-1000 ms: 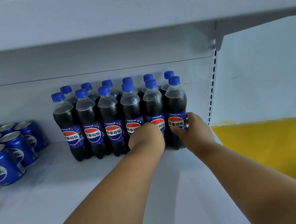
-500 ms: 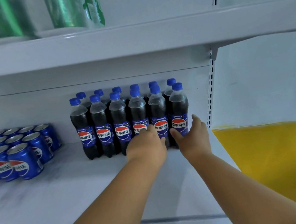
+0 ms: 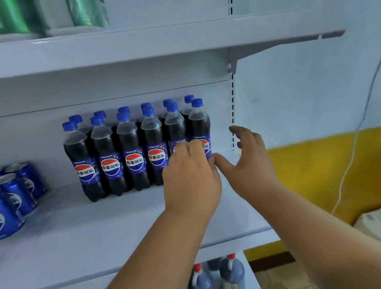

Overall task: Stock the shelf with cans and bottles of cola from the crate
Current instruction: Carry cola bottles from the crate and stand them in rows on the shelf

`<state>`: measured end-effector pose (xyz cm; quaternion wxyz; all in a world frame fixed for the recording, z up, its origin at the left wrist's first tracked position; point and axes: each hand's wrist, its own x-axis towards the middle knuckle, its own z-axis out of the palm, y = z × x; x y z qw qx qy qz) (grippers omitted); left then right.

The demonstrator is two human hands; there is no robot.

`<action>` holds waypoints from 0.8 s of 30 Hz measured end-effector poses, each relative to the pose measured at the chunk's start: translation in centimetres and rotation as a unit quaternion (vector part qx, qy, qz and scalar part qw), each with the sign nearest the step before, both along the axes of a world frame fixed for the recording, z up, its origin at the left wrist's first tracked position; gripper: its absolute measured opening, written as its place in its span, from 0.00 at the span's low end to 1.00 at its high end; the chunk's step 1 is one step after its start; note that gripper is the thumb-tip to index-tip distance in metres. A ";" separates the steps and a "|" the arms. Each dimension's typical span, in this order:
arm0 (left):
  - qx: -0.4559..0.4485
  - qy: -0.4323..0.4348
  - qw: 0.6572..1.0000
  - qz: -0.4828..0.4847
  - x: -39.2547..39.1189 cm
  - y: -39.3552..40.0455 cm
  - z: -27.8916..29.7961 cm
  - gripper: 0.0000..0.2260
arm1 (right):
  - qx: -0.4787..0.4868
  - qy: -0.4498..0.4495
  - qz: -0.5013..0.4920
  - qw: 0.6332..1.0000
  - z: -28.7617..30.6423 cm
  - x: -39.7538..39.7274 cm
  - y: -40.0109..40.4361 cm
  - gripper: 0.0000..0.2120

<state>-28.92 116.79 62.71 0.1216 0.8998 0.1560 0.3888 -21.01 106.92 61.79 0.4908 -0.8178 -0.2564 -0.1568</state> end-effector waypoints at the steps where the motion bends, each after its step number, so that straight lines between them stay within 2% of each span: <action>1: -0.004 0.000 1.000 -0.011 0.2 -0.7 -0.1 0.13 | -0.009 -0.003 -0.011 1.000 0.0 -0.1 -1.1 0.33; 11: -0.012 0.008 0.986 -0.166 2.1 -13.2 0.7 0.16 | -0.048 -0.027 -0.175 0.983 1.2 -2.3 -16.2 0.32; 17: -0.014 0.019 0.961 -0.277 0.6 -25.6 0.5 0.17 | -0.066 -0.015 -0.288 0.955 1.8 -7.1 -29.4 0.33; 24: -0.027 0.042 0.929 -0.366 -4.7 -42.3 -0.8 0.16 | -0.072 0.023 -0.383 0.921 0.3 -15.4 -45.4 0.33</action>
